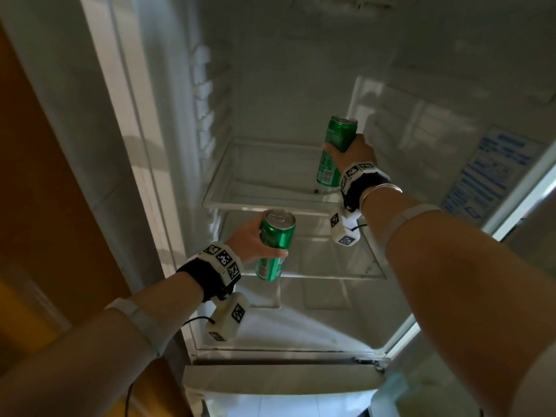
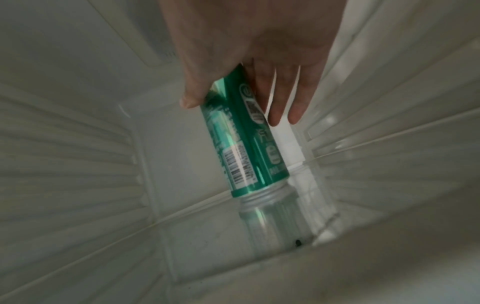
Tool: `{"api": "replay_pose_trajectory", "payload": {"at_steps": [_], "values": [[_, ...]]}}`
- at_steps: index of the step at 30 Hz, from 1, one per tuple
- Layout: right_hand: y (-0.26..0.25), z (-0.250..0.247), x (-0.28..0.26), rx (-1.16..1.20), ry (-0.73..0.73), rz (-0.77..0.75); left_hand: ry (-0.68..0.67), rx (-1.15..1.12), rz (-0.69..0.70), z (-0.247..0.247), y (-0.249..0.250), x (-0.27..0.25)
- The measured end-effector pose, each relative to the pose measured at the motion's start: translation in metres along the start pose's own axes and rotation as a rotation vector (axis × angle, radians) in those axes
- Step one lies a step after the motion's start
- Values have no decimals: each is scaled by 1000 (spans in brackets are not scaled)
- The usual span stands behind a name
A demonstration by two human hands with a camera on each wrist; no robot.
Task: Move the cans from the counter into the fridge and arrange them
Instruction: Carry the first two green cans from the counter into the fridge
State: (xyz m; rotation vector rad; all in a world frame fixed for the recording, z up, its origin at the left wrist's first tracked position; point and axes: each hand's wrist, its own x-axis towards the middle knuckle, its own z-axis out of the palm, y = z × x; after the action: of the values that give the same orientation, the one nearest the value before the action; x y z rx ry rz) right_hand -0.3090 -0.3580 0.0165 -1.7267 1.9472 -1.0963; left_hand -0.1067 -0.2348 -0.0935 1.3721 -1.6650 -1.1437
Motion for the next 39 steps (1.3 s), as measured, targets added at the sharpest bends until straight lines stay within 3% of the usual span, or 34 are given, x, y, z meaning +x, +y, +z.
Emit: {"api": "replay_pose_trajectory", "payload": {"at_steps": [10,18,22,31,39], "values": [[8,-5,-31,-12,38,55,27,93,86,-24,80,10],[24,-10,-40,15,66,-16,159,24,163,-29,137,53],[26,-12,-39,26,74,-39,139,122,167,-30,156,77],[40,-14,-37,35,116,-46,255,244,72,-30,139,138],[42,-11,-45,24,105,-32,262,205,86,-27,125,145]]}}
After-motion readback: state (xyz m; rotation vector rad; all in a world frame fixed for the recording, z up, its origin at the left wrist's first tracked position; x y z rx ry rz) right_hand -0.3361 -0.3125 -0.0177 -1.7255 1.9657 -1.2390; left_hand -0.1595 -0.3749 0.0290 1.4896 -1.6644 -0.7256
